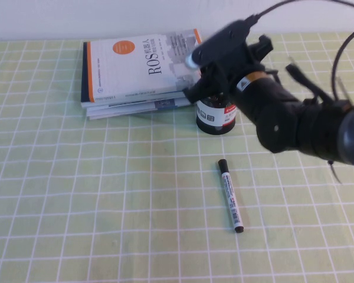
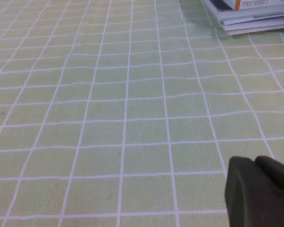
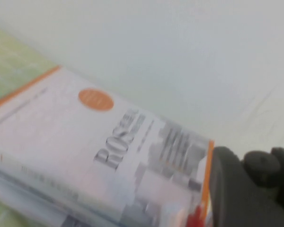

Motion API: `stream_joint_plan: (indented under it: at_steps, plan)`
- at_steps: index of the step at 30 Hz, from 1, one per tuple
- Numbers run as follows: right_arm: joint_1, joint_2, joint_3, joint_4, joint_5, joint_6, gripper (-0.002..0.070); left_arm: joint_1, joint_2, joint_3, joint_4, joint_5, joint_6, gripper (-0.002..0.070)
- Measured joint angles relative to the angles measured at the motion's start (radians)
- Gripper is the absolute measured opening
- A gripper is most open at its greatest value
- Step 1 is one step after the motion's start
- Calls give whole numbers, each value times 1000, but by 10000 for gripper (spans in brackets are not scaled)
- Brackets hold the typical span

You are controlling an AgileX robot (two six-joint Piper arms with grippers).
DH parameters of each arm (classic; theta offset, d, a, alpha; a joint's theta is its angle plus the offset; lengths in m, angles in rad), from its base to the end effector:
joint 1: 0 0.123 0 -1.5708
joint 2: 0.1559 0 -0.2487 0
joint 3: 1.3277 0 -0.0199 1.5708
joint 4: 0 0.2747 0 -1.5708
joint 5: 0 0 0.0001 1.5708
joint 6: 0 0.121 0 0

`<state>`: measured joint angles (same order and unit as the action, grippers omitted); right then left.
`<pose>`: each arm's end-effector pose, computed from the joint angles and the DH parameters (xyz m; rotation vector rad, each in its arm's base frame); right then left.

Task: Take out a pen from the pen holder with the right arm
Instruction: 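Take a marker out of the pen holder and lay it on the table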

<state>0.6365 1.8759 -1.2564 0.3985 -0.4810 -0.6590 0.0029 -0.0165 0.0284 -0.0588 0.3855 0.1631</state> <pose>0.3957 0.2655 0.2134 -0.6231 1.5327 0.1054 0.1413 -0.0023 0.1611 0.1145 1.8772 0.0557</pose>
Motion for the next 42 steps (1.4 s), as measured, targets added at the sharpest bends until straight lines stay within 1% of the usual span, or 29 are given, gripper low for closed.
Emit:
stream_joint_plan:
  at_steps: [5, 10, 12, 15, 18, 20, 25, 29, 33, 37, 39, 42]
  plan:
    - [0, -102, 0, 17, 46, 0, 109, 0, 0, 0, 0, 0, 0, -5]
    - [0, -217, 0, 46, 152, 0, 108, 0, 0, 0, 0, 0, 0, -5]
    - [0, -262, 0, 54, 221, 2, 108, 0, 0, 0, 0, 0, 0, -5]
    - [0, -334, 2, 57, 375, 7, 107, 0, 0, 0, 0, 0, 0, -5]
    - [0, -370, 2, 54, 517, 45, 107, 0, 0, 0, 0, 0, 0, -5]
    - [-4, -388, 2, 29, 624, 117, 107, 0, 0, 0, 0, 0, 0, -5]
    - [-29, -397, 2, -58, 873, 362, 107, 0, 0, 0, 0, 0, 0, -5]
    - [-38, -397, 3, -127, 1008, 543, 107, 0, 0, 0, 0, 0, 0, -5]
    - [-38, -369, -25, -201, 1154, 679, 107, 0, 0, 0, 0, 0, 0, -5]
    - [-38, -288, -100, -252, 1305, 767, 107, 0, 0, 0, 0, 0, 0, -5]
    - [-45, -236, -135, -254, 1348, 782, 107, 0, 0, 0, 0, 0, 0, -5]
    - [-63, -165, -166, -235, 1364, 788, 107, 0, 0, 0, 0, 0, 0, -5]
